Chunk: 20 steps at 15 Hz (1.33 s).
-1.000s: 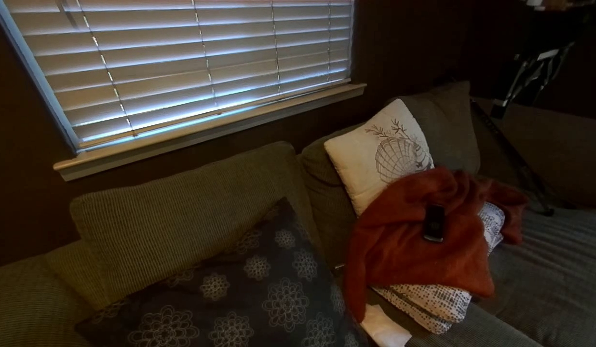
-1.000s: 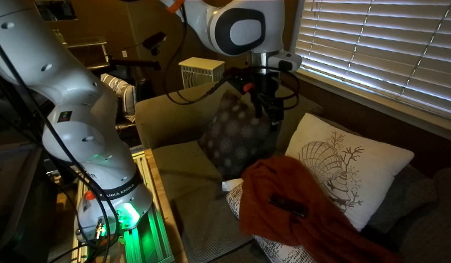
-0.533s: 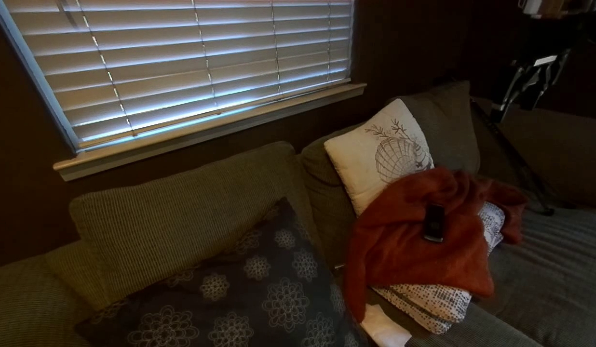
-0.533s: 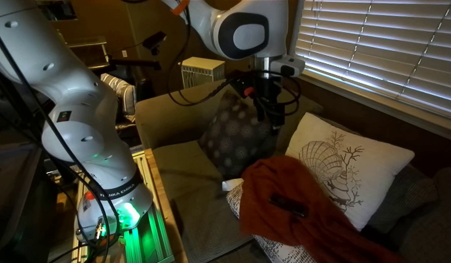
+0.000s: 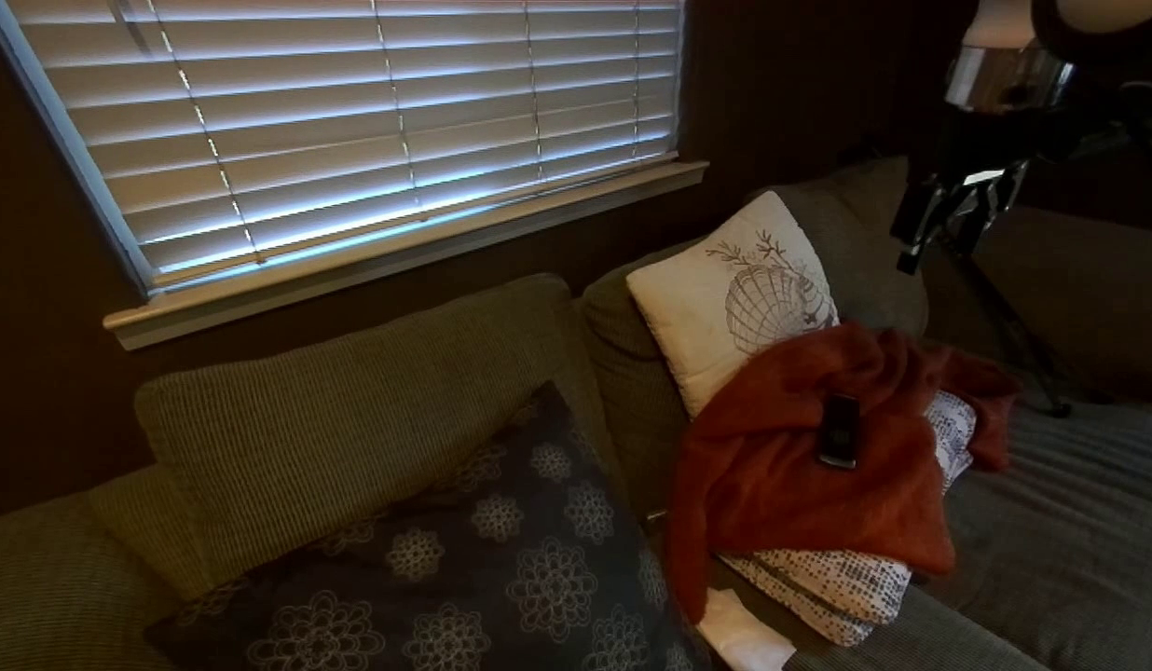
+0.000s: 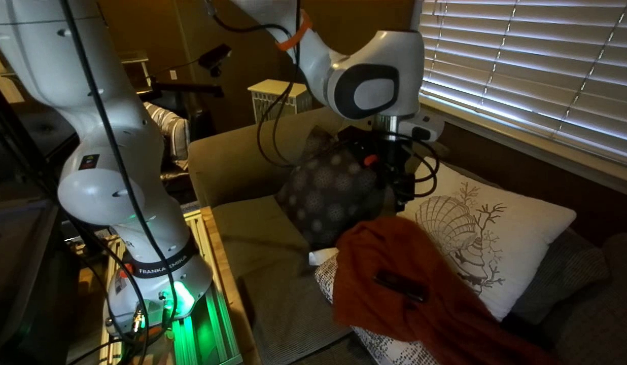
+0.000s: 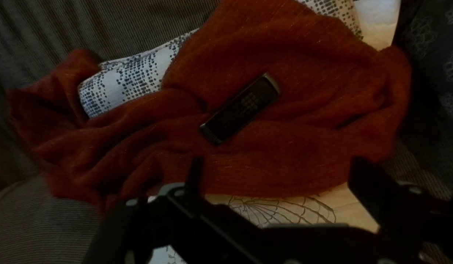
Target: Fold the towel.
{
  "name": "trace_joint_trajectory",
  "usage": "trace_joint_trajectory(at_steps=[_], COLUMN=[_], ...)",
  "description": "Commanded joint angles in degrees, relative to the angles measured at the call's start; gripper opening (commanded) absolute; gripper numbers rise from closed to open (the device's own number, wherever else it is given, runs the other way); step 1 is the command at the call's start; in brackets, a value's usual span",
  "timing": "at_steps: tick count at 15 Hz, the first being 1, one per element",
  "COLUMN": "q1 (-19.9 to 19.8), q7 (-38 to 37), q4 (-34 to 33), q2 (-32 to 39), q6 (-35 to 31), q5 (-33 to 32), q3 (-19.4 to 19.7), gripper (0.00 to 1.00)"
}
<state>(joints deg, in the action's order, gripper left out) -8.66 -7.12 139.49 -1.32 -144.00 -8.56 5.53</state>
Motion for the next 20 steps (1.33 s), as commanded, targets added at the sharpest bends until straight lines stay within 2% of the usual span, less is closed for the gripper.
trace_joint_trajectory(at_steps=[1, 4, 10, 20], q1=[0.5, 0.4, -1.5, -1.4], q7=[0.1, 0.9, 4.6, -1.6], q4=[-5.1, -8.5, -16.4, -26.5], q2=[8.8, 14.8, 24.0, 33.8], q6=[-3.5, -5.4, -3.6, -3.3], q5=[1.7, 4.1, 12.6, 18.0], q3=[0.8, 0.9, -0.6, 0.1], gripper=[1.00, 1.00, 1.00, 1.00])
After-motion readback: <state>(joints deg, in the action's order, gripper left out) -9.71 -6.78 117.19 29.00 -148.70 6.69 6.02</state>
